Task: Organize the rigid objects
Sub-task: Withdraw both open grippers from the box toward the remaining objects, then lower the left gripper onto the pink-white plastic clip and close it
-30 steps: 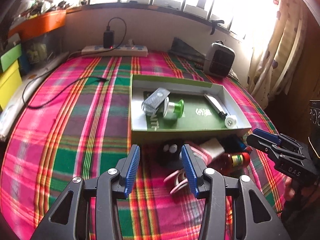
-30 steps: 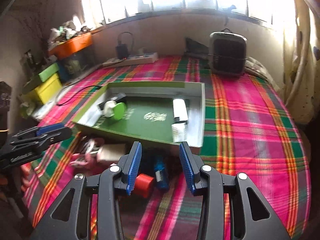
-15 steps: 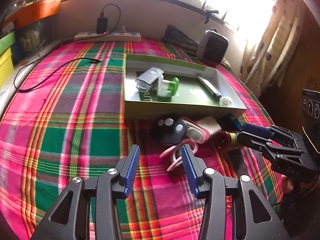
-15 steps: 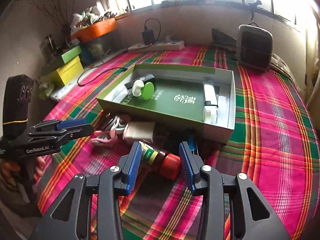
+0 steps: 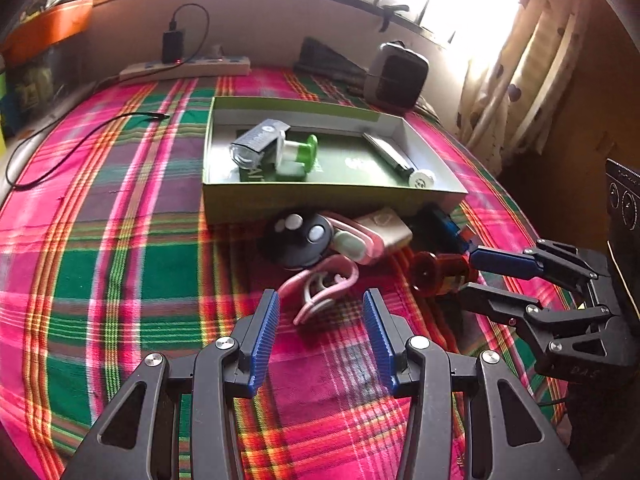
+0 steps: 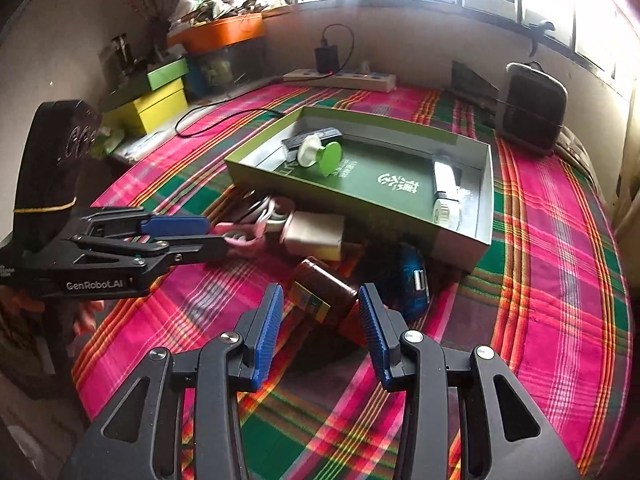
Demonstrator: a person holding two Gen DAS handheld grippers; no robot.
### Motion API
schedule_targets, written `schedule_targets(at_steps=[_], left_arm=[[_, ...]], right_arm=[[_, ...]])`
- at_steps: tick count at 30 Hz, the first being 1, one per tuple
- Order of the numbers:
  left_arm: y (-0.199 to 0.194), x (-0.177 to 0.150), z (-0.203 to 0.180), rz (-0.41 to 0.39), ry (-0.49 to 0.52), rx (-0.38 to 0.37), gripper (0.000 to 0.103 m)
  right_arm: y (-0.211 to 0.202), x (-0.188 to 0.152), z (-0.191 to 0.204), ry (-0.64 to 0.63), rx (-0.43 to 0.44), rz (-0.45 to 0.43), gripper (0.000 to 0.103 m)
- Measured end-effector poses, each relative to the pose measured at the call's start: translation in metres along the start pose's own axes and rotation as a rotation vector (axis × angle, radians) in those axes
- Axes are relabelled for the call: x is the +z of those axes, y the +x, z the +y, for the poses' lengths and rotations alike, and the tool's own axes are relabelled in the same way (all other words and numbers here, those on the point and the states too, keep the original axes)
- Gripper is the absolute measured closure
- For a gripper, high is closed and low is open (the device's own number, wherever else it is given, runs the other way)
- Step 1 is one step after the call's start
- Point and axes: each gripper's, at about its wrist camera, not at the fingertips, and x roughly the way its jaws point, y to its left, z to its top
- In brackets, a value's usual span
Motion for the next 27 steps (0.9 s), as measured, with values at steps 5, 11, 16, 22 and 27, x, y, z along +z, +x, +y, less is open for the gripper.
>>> schedule_targets(at_steps=[5, 11, 16, 22, 27], left_arm=[[0.004, -0.007, -0.01, 0.028, 0.023, -0.023, 0.06], [0.003, -0.011, -0.017, 0.033, 0.035, -0.043, 0.06], [-0.001, -0.014, -0.025, 0.035, 0.061, -0.048, 0.06], [-0.013, -0.006, -0.023, -0.023, 0.087, 0.039, 0.06], [-0.002, 0.002, -0.021, -0.004, 0.093, 0.063, 0.06]], right_arm=[[-0.002, -0.003, 0.004, -0.036, -0.044, 0.008, 0.062], [0.0, -0.001, -0.003, -0.045, -0.051, 0.006, 0.062], [0.002, 0.0, -0.006, -0.05, -0.05, 0.005, 0.062], [0.0, 0.002, -0.004, -0.065, -0.05, -0.011, 0.062], [-0.002, 0.006, -0.007, -0.066, -0.045, -0.032, 0.062]])
